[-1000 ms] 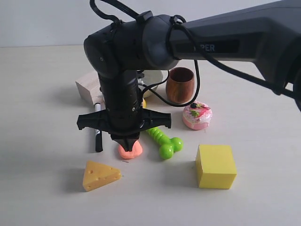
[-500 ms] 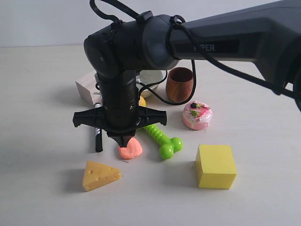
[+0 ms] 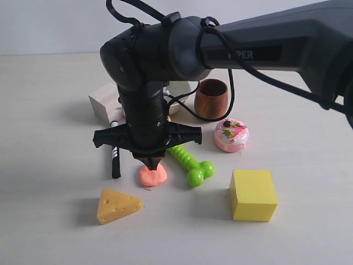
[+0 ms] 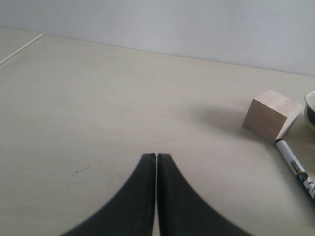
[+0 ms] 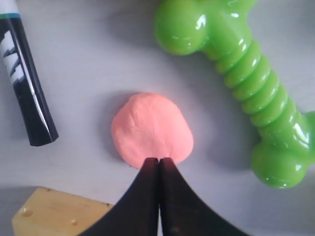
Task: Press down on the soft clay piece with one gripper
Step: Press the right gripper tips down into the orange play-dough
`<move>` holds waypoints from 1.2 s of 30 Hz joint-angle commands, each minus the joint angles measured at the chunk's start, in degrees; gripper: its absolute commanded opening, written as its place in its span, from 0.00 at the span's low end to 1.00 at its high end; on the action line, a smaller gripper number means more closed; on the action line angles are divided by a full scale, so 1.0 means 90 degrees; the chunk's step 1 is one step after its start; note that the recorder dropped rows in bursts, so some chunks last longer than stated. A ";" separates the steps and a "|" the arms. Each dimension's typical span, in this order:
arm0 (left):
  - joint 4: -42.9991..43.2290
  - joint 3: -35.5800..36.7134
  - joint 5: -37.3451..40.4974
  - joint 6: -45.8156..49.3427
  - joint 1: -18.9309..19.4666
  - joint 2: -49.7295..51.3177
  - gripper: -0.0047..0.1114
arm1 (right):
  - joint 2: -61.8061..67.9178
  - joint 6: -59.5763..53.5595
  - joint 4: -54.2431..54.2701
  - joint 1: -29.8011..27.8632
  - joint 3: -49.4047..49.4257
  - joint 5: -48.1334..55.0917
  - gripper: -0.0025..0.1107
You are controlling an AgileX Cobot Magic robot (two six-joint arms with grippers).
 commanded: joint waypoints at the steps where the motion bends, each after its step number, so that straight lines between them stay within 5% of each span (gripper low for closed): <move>1: -0.0020 0.0021 -0.0025 0.0017 0.0000 -0.0040 0.07 | -0.0020 -0.0034 -0.0110 -0.0038 -0.0036 0.0023 0.02; 36: -0.0020 0.0021 -0.0025 0.0017 0.0000 -0.0040 0.07 | 0.0272 0.0180 0.0606 -0.0278 -0.0036 -0.0472 0.02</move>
